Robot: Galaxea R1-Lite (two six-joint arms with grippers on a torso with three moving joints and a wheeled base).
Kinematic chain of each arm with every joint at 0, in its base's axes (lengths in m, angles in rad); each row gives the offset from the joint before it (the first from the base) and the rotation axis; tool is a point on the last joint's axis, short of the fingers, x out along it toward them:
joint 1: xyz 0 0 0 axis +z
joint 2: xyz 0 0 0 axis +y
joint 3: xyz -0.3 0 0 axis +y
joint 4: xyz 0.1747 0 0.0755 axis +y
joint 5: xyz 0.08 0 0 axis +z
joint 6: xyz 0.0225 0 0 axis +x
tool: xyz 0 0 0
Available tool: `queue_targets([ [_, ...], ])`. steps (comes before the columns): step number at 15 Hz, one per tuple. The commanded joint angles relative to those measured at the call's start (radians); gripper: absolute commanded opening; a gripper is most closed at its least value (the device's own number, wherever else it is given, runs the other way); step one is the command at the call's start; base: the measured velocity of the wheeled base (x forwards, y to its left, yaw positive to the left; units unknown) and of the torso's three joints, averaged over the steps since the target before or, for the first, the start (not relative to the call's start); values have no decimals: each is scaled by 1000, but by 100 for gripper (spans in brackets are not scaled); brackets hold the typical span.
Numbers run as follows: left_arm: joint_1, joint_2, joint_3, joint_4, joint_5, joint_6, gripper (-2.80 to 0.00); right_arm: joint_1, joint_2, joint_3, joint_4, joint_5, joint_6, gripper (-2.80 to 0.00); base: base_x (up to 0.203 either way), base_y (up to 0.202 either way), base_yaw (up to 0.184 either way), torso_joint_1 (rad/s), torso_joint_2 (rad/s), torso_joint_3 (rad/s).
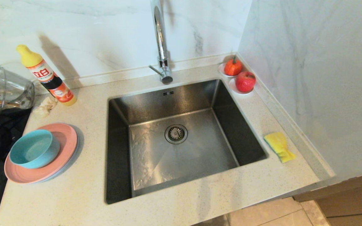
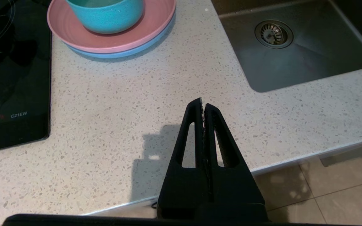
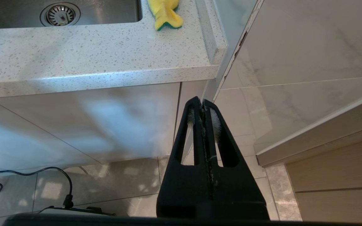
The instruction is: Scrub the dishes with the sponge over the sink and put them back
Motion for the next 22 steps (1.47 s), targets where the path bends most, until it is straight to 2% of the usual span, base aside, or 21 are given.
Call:
queue_targets([
  [1,0,1,2,0,1,1,-280,0,0,0,0,0,-1,-280,0,0,0,0,0,0],
  [22,0,1,2,0,1,1,-280,0,0,0,0,0,-1,-280,0,0,0,0,0,0],
])
